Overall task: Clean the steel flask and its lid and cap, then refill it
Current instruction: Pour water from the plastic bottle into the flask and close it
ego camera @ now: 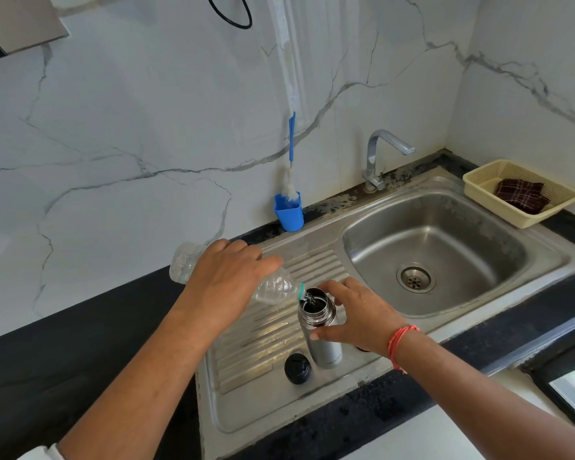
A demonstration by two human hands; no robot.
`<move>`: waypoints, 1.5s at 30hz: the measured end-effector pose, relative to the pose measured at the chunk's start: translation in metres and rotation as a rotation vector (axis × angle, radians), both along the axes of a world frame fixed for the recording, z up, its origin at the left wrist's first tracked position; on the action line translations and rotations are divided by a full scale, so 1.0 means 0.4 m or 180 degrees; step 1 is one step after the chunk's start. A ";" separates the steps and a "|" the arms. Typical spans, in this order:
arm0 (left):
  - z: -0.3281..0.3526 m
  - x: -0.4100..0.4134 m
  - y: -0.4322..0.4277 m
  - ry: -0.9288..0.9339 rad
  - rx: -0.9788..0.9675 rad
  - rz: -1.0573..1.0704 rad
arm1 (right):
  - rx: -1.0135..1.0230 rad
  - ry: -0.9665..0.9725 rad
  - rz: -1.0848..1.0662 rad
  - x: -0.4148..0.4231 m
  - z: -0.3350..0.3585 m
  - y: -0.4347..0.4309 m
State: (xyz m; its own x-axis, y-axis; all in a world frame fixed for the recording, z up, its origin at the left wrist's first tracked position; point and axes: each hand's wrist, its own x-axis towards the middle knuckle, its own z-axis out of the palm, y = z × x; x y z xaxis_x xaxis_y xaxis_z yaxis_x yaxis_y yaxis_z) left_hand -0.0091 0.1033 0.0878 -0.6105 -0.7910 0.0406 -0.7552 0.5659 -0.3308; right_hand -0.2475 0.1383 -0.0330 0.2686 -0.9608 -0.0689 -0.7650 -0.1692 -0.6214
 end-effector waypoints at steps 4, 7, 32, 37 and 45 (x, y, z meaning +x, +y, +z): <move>0.008 -0.008 -0.002 -0.0048 -0.0036 -0.0047 | -0.0019 0.0019 -0.0010 0.003 0.001 0.000; 0.010 -0.010 -0.006 -0.0111 -0.0074 -0.0054 | -0.0022 0.0029 -0.0017 0.003 0.002 0.001; 0.013 -0.039 -0.030 -0.0161 -0.0163 -0.0408 | -0.0009 0.0122 -0.0003 0.005 0.018 0.012; 0.019 -0.042 -0.037 -0.0227 -0.0245 -0.0480 | 0.0001 0.0145 0.0011 0.007 0.026 0.018; 0.011 -0.024 -0.048 -0.0117 -0.0233 -0.0407 | 0.0204 -0.0046 -0.0099 -0.001 0.042 0.028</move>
State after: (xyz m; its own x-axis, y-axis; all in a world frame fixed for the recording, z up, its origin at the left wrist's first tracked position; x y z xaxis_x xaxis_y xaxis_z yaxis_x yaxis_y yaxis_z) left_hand -0.0186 0.0841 0.0923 -0.7081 -0.7025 0.0712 -0.6652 0.6299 -0.4008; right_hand -0.2480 0.1493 -0.0162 0.2400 -0.9625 -0.1268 -0.7601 -0.1050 -0.6413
